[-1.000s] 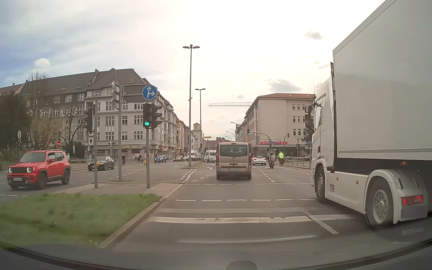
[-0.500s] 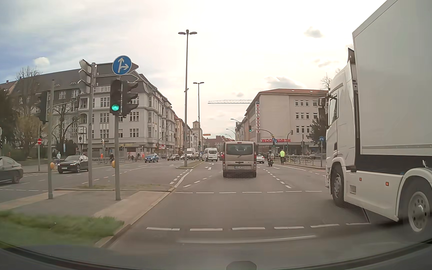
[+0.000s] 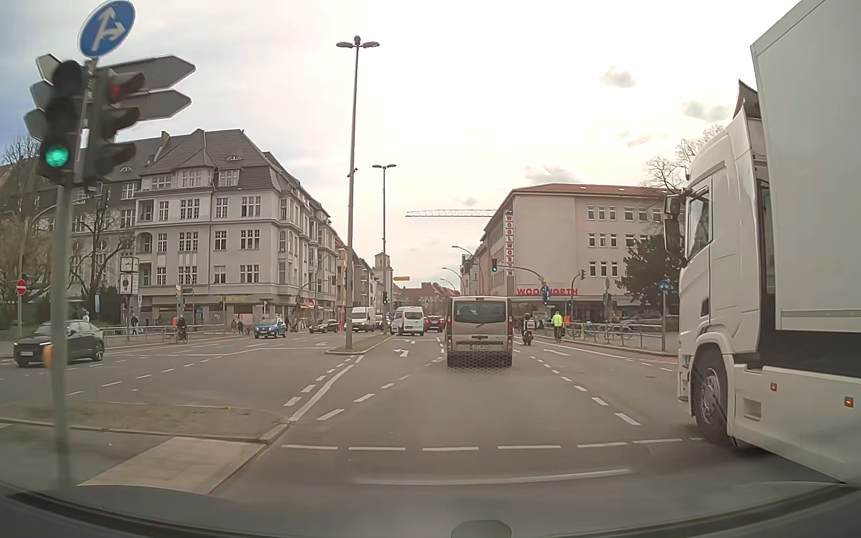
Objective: Follow the waypoints while adhering to traffic rules and regulations
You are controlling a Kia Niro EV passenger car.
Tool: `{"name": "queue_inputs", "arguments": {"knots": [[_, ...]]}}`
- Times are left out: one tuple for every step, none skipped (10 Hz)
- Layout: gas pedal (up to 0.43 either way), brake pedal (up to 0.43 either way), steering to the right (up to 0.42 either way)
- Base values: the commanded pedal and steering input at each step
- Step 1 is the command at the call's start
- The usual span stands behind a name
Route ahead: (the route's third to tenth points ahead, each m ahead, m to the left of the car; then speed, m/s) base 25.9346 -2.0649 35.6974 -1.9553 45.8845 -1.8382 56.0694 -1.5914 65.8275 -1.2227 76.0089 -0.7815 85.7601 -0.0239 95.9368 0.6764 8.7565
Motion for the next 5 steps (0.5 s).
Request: {"name": "queue_inputs", "arguments": {"knots": [[0.248, 0.000, 0.023], [0.260, 0.000, 0.021], [0.260, 0.000, 0.020], [0.260, 0.000, 0.018], [0.260, 0.000, 0.018]]}}
